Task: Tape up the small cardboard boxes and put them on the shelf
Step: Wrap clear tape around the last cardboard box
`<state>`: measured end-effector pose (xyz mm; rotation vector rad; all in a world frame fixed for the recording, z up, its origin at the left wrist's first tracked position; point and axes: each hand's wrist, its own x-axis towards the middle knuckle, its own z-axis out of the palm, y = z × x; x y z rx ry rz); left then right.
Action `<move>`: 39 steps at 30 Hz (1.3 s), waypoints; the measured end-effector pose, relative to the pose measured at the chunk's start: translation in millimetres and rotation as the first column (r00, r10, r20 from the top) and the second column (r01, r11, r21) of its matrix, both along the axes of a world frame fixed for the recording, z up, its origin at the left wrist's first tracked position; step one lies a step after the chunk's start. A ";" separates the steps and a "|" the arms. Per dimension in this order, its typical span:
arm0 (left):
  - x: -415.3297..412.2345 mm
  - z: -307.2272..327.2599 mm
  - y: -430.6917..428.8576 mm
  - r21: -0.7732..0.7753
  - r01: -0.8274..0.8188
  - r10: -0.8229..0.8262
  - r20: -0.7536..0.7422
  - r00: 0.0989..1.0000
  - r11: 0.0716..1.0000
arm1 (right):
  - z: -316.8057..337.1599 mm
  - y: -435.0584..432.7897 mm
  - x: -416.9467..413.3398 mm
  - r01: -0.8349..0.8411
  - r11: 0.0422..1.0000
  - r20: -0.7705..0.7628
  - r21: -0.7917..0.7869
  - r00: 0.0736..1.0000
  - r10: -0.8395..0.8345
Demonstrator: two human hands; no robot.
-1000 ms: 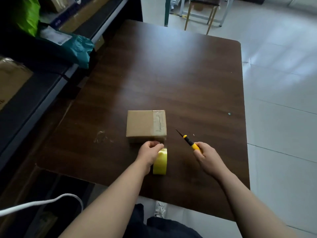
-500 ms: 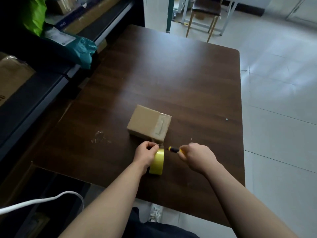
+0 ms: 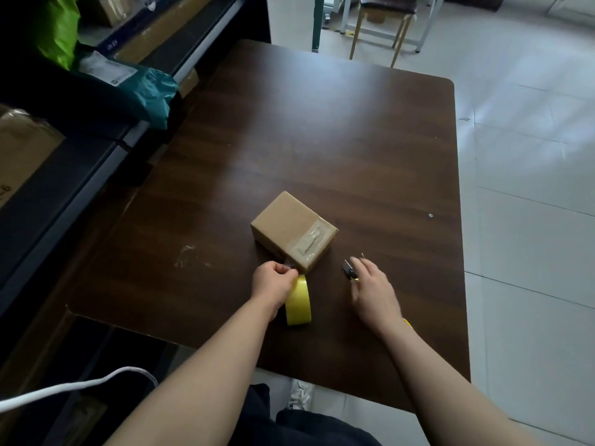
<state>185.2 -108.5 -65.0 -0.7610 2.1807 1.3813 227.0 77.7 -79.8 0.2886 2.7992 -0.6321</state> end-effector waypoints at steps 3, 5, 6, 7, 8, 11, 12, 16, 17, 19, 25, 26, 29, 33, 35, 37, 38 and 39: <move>-1.3 0.1 -1.0 -0.033 0.006 -0.006 -0.008 1.000 0.999 | 7.6 -33.5 -16.7 -0.224 0.967 -0.239 -0.119 0.952 0.191; -1.6 0.5 -1.2 -0.075 0.001 -0.003 -0.018 1.000 0.997 | 8.6 -45.1 -23.8 -0.294 0.952 -0.192 -0.084 0.942 0.274; -2.4 1.0 -1.4 -0.105 0.003 -0.005 -0.018 1.000 0.994 | 6.2 -46.8 -25.3 -0.301 0.951 -0.173 -0.075 0.943 0.285; -3.4 2.0 -2.2 -0.139 0.009 -0.011 -0.019 1.000 0.990 | 4.0 -46.8 -26.0 -0.298 0.952 -0.169 -0.073 0.944 0.283; -4.1 2.6 -3.8 -0.165 0.010 -0.012 -0.013 1.000 0.986 | 2.3 -46.3 -26.1 -0.293 0.953 -0.167 -0.074 0.946 0.278; -2.6 4.3 -16.3 -0.207 -0.043 0.047 0.015 0.999 0.977 | 4.3 -47.2 -25.3 -0.279 0.957 -0.176 -0.084 0.949 0.261; -0.8 3.8 -22.6 -0.209 -0.057 0.061 0.013 0.998 0.976 | 5.5 -47.9 -24.3 -0.273 0.958 -0.181 -0.088 0.950 0.254; 2.4 12.6 -49.3 -0.165 -0.104 0.087 -0.103 0.991 0.981 | 11.4 -52.5 -22.2 -0.245 0.967 -0.147 -0.070 0.961 0.233; 1.2 17.1 -54.8 -0.158 -0.119 0.093 -0.161 0.982 0.980 | 12.6 -53.9 -22.4 -0.238 0.970 -0.144 -0.059 0.963 0.227; -3.7 24.5 -64.3 -0.172 -0.144 0.094 -0.271 0.958 0.975 | 14.8 -56.8 -24.2 -0.229 0.972 -0.158 -0.051 0.963 0.219; -16.3 26.4 -82.1 -0.172 -0.065 -0.017 -0.439 0.898 0.983 | 17.3 -57.7 -23.6 -0.213 0.976 -0.156 -0.046 0.966 0.204; -17.4 25.4 -84.5 -0.169 -0.037 -0.044 -0.450 0.892 0.985 | 16.8 -57.5 -23.7 -0.212 0.976 -0.143 -0.047 0.969 0.203; -20.8 16.6 -95.0 -0.402 0.074 -0.250 -0.405 0.879 0.912 | 15.5 -56.6 -25.5 -0.207 0.977 -0.119 -0.054 0.973 0.199; -23.2 1.5 -105.5 -0.588 0.251 -0.465 -0.245 0.850 0.769 | 15.3 -46.4 -31.0 -0.173 0.977 -0.156 -0.121 0.976 0.154; -23.5 -1.1 -102.9 -0.638 0.344 -0.550 -0.153 0.821 0.689 | 19.4 -37.1 -34.8 -0.126 0.985 -0.136 -0.117 0.985 0.110; -28.4 -2.1 -97.7 -0.684 0.358 -0.577 -0.112 0.809 0.635 | 22.1 -30.1 -40.4 -0.082 0.990 -0.117 -0.117 0.991 0.068; -32.3 -2.0 -94.5 -0.691 0.338 -0.578 -0.141 0.804 0.639 | 23.9 -29.4 -43.3 -0.059 0.991 -0.103 -0.123 0.994 0.046; -37.3 -1.3 -90.3 -0.662 0.328 -0.573 -0.188 0.798 0.674 | 25.2 -29.8 -46.3 -0.027 0.990 -0.103 -0.137 0.995 0.012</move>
